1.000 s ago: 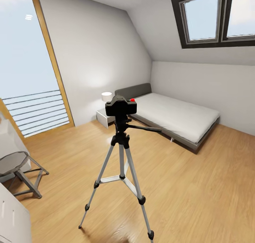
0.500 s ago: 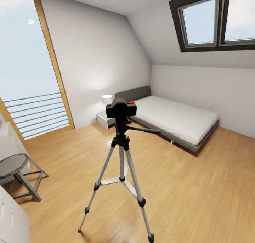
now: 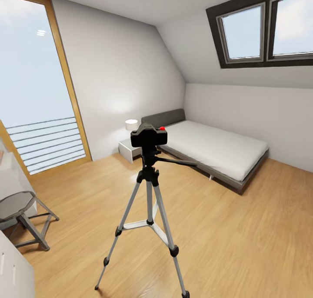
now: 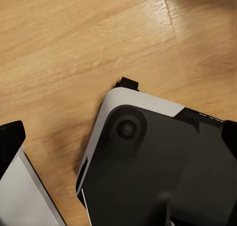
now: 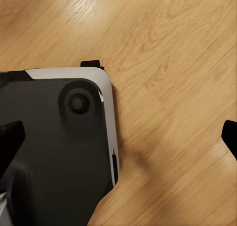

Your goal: Attach the digital camera to the camera tripod in the bedroom.

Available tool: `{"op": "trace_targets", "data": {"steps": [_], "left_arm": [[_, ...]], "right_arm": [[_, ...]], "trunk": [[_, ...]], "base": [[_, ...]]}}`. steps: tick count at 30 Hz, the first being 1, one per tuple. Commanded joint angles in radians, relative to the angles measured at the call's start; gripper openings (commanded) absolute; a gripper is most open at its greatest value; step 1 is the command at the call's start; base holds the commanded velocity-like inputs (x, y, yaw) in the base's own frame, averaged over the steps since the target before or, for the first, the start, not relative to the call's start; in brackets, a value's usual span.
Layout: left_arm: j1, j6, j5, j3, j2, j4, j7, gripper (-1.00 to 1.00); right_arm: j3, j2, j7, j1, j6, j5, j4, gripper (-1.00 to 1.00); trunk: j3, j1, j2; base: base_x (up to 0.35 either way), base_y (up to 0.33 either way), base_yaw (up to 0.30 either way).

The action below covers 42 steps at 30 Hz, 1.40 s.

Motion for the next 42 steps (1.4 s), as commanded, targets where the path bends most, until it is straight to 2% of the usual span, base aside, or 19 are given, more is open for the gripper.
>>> {"op": "trace_targets", "data": {"steps": [1, 42], "left_arm": [[-0.001, 0.003, 0.007, -0.008, 0.000, 0.000, 0.003, 1.00], [-0.001, 0.003, 0.007, -0.008, 0.000, 0.000, 0.003, 1.00]], "right_arm": [[0.007, 0.000, 0.006, -0.002, -0.006, -0.010, 0.003, 1.00], [0.007, 0.000, 0.006, -0.002, -0.004, -0.010, 0.003, 1.00]], "trunk": [[-0.001, 0.001, -0.002], [0.064, 0.001, -0.002]], "base": [[0.000, 0.000, 0.000], [0.000, 0.000, 0.000]]}}
